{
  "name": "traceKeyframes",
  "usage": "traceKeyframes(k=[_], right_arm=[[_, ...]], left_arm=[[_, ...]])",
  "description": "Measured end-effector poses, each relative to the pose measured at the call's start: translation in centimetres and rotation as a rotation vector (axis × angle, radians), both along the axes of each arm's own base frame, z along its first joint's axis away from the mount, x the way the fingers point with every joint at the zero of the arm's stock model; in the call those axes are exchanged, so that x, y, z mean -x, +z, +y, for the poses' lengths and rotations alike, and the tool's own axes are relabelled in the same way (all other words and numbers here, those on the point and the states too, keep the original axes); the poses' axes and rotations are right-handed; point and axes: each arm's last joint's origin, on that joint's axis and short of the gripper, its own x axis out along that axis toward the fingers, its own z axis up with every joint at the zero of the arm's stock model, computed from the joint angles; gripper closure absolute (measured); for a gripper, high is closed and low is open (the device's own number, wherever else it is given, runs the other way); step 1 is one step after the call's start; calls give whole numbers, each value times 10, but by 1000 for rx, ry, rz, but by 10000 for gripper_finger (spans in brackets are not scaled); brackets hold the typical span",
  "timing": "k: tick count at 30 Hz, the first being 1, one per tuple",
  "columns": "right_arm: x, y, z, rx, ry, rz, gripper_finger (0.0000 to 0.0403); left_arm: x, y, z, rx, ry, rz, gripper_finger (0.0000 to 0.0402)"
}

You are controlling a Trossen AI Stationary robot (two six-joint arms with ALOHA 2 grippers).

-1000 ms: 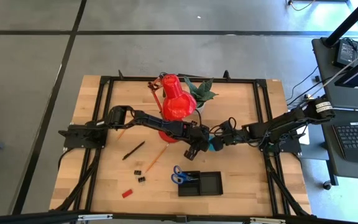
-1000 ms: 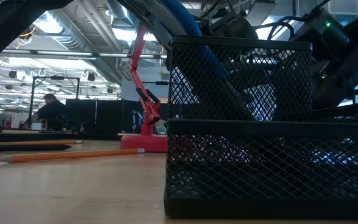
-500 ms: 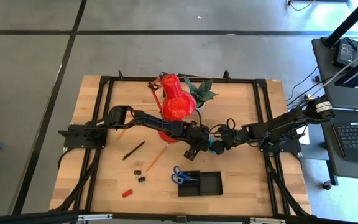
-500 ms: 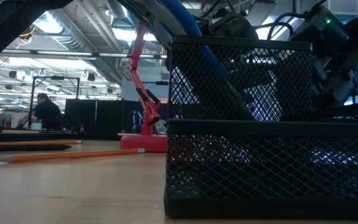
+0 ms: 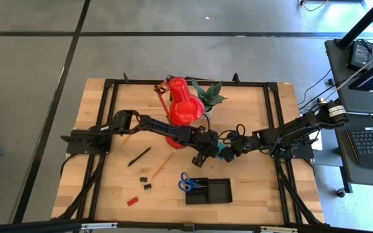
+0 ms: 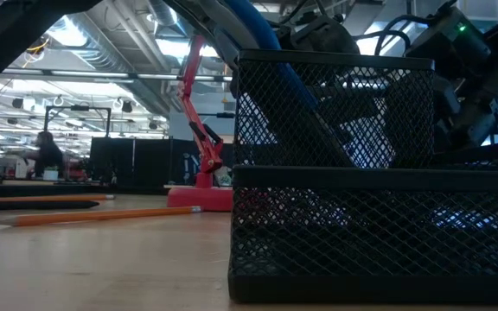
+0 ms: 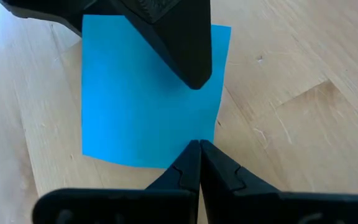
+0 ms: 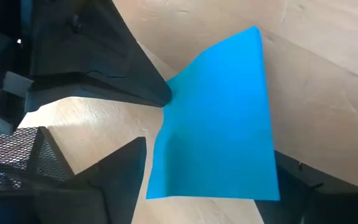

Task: Pick and place office supplies into organizer
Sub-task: Put the blue sticky note into the black desk organizer

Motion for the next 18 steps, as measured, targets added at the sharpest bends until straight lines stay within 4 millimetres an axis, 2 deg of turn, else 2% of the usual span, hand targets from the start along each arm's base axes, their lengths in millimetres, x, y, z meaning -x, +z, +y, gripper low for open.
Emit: traceKeyframes(k=[10,18], right_arm=[[-2,1,-5,48,-43,-16,144],[-4,2,-6,60,-57,-52,144]], left_arm=[[1,0,-10,83,11,9,400],[0,0,-11,70,63,2,400]])
